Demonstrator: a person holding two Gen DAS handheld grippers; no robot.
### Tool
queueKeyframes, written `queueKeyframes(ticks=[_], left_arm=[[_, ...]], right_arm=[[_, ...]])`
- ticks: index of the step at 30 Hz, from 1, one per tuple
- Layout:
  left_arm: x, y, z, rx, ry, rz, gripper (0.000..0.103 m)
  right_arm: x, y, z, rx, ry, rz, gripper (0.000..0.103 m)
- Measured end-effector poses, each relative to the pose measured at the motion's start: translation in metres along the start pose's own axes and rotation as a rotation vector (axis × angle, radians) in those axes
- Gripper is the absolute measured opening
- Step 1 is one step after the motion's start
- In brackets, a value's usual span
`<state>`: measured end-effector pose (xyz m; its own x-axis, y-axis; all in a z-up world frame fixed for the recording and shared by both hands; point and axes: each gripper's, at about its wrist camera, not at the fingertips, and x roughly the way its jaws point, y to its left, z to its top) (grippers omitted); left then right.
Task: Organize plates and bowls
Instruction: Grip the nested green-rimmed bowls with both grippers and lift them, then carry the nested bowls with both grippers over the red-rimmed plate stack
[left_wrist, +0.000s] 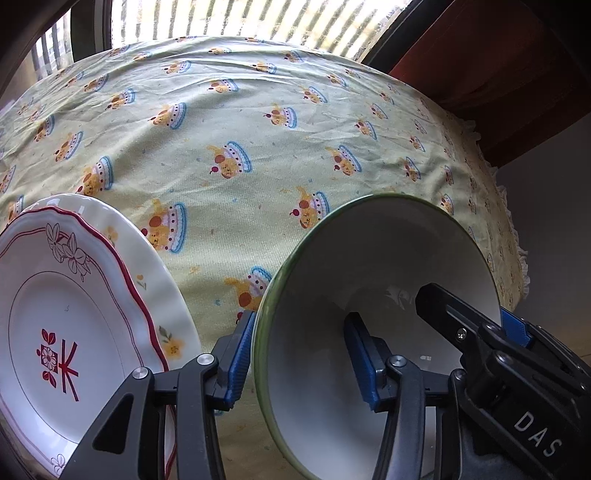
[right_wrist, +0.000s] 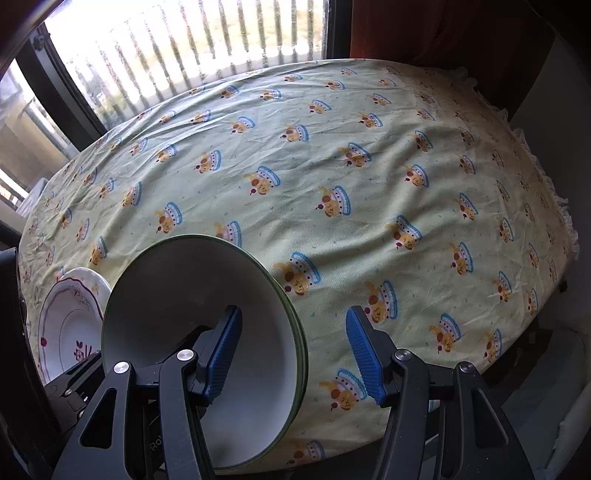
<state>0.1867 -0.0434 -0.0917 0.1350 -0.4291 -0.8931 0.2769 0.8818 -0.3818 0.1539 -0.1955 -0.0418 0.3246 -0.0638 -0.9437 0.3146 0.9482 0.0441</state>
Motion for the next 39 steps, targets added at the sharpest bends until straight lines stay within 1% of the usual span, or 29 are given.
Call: queueKeyframes(ticks=[2, 7, 11, 13, 15, 19, 22, 24, 25, 27, 28, 30, 35, 39], left_arm=[[0.000, -0.003, 0.001, 0.011, 0.003, 0.013, 0.054], [-0.003, -0.013, -0.002, 0.040, -0.006, 0.076, 0.054], [-0.004, -0.017, -0.005, 0.019, -0.022, 0.123, 0.054], [-0.004, -0.021, -0.006, 0.011, -0.038, 0.162, 0.054], [-0.005, -0.026, -0.008, 0.008, -0.056, 0.205, 0.054], [-0.006, -0.026, -0.009, -0.039, -0.059, 0.235, 0.054], [-0.005, -0.028, -0.009, -0.067, -0.061, 0.258, 0.054], [-0.005, -0.030, -0.009, -0.084, -0.063, 0.271, 0.054], [-0.005, -0.030, -0.009, -0.091, -0.064, 0.276, 0.054], [-0.005, -0.031, -0.010, -0.108, -0.060, 0.282, 0.054], [-0.005, -0.032, -0.010, -0.109, -0.056, 0.286, 0.054], [-0.006, -0.034, -0.010, -0.110, -0.057, 0.294, 0.051], [-0.009, -0.034, -0.013, -0.142, -0.061, 0.299, 0.047], [-0.007, -0.031, -0.015, -0.178, -0.045, 0.271, 0.046]], right_arm=[[0.003, 0.000, 0.002, -0.011, 0.004, 0.012, 0.062], [0.010, -0.009, 0.002, -0.006, 0.015, 0.068, 0.062], [0.025, -0.022, 0.006, -0.008, 0.051, 0.153, 0.062], [0.036, -0.030, 0.008, 0.007, 0.089, 0.229, 0.062], [0.040, -0.035, 0.008, 0.005, 0.099, 0.281, 0.062], [0.048, -0.041, 0.009, 0.011, 0.118, 0.359, 0.062], [0.054, -0.045, 0.011, 0.015, 0.144, 0.413, 0.060], [0.056, -0.046, 0.013, 0.008, 0.158, 0.449, 0.055], [0.057, -0.046, 0.013, 0.012, 0.166, 0.460, 0.054], [0.059, -0.045, 0.015, 0.004, 0.184, 0.484, 0.048], [0.059, -0.044, 0.016, -0.005, 0.191, 0.491, 0.046], [0.055, -0.039, 0.017, -0.033, 0.191, 0.492, 0.034], [0.048, -0.026, 0.019, -0.100, 0.184, 0.434, 0.034], [0.045, -0.025, 0.020, -0.105, 0.194, 0.411, 0.035]])
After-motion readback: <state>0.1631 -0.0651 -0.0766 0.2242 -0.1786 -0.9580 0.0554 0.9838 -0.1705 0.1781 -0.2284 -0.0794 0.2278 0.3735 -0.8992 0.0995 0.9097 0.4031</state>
